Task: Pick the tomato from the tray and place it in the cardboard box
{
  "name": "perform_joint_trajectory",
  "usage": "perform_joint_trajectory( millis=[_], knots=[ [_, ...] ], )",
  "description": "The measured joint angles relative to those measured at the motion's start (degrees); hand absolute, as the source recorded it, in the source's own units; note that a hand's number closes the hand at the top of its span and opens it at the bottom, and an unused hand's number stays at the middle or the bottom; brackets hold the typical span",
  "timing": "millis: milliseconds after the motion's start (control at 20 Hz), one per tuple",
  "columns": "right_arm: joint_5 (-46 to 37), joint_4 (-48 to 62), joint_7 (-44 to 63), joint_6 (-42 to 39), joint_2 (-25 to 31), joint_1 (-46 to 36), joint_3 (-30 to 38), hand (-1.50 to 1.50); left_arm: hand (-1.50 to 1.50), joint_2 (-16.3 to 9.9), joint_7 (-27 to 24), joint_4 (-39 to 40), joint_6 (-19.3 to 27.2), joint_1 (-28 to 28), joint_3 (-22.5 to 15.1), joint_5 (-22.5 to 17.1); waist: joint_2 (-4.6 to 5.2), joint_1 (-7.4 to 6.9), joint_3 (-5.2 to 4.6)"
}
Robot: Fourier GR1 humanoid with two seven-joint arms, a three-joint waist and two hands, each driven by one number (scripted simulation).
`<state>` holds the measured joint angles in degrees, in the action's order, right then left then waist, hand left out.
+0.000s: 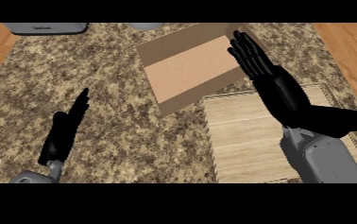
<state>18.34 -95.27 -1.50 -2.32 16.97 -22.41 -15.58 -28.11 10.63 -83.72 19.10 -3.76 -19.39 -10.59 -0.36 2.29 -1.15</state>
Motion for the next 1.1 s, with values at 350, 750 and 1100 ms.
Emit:
perform_joint_trajectory(
  millis=[350, 750, 1100],
  knots=[
    [-6.3, 5.9, 4.0, 19.5, 0.3, 7.6, 10.8, -1.5, 0.0, 0.8, -3.5, -3.7, -2.2, -3.7, -0.6, 0.3, -0.94, 4.38, 1.19],
    [-33.1, 18.9, 14.0, 35.4, 13.4, 20.7, 7.6, -1.5, 0.0, 2.1, -6.4, -6.6, -5.1, -6.1, -2.7, 0.2, 0.59, 3.41, 0.25],
    [-52.1, 13.8, 34.7, 37.4, 19.3, 23.3, 2.7, -1.5, 0.0, 2.9, -7.1, -6.5, -7.5, -7.6, -4.0, -0.2, -0.03, 0.75, 0.2]
  ],
)
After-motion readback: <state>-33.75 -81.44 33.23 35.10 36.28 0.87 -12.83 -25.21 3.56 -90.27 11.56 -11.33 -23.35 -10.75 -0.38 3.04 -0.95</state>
